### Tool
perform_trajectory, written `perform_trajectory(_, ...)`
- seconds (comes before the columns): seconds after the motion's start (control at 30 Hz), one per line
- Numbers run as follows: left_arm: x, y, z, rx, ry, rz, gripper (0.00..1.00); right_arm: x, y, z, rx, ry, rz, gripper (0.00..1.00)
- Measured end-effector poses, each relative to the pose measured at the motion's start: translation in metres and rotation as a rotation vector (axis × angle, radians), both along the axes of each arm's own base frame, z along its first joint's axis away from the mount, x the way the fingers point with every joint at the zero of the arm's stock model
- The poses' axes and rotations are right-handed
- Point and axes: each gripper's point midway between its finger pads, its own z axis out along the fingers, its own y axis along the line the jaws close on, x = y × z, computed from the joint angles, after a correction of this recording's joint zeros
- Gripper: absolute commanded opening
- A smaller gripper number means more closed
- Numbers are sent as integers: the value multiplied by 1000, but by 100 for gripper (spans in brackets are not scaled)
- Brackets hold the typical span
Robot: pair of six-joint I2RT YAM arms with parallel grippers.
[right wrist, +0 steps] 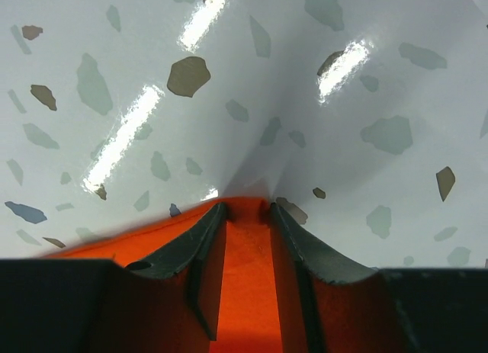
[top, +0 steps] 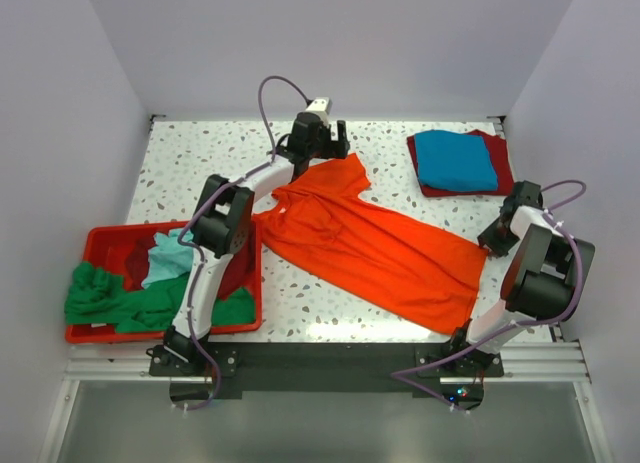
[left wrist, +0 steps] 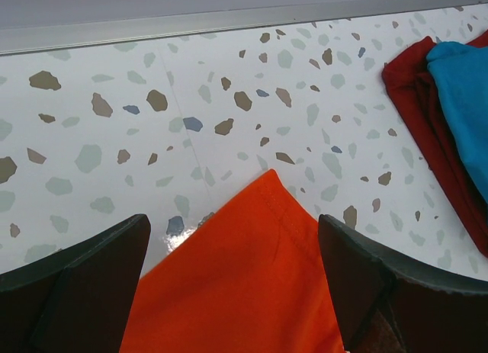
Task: Fold and stack the t-shirts
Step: Fold the tshirt
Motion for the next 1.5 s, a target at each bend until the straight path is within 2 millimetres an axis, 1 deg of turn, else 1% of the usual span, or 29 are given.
perform_trajectory(0.27, 7, 6, 1, 6, -20, 44, 97, 1, -2, 0, -14, -5, 2, 23)
perform_trajectory(0.33, 9, 6, -1, 4, -19, 58, 97, 0, -3, 0, -14, -4, 4, 19)
perform_trajectory(0.37, 10, 7, -3, 1, -17, 65, 97, 0, -3, 0, -14, -4, 3, 14)
perform_trajectory(0.43, 12, 6, -8, 1, -18, 68, 96, 0, -3, 0, -14, -4, 5, 8)
perform_trajectory(0.47, 13, 6, -10, 1, -19, 68, 96, 1, -3, 0, -12, -5, 5, 3)
perform_trajectory(0.53, 16, 4, -16, 2, -24, 69, 96, 1, -2, 0, -10, -6, 6, 0)
perform_trajectory(0.7, 32, -7, -21, 19, -77, 51, 94, 0, -2, 0, -8, -5, 6, 0)
perform_trajectory(0.83, 39, -23, -21, 31, -129, 28, 93, 0, -2, 0, -7, -4, 7, 0)
perform_trajectory(0.97, 39, -42, -21, 30, -167, -3, 92, 0, -2, -1, -6, -3, 7, 0)
perform_trajectory(1.17, 28, -63, -32, 46, -166, -39, 91, 0, -2, 0, -7, -2, 13, 0)
perform_trajectory(1.33, 24, -67, -36, 69, -172, -36, 89, 0, -2, 0, -6, -2, 18, 0)
perform_trajectory(1.5, 26, -62, -38, 84, -171, -10, 87, 0, 0, -1, 1, -2, 25, 0)
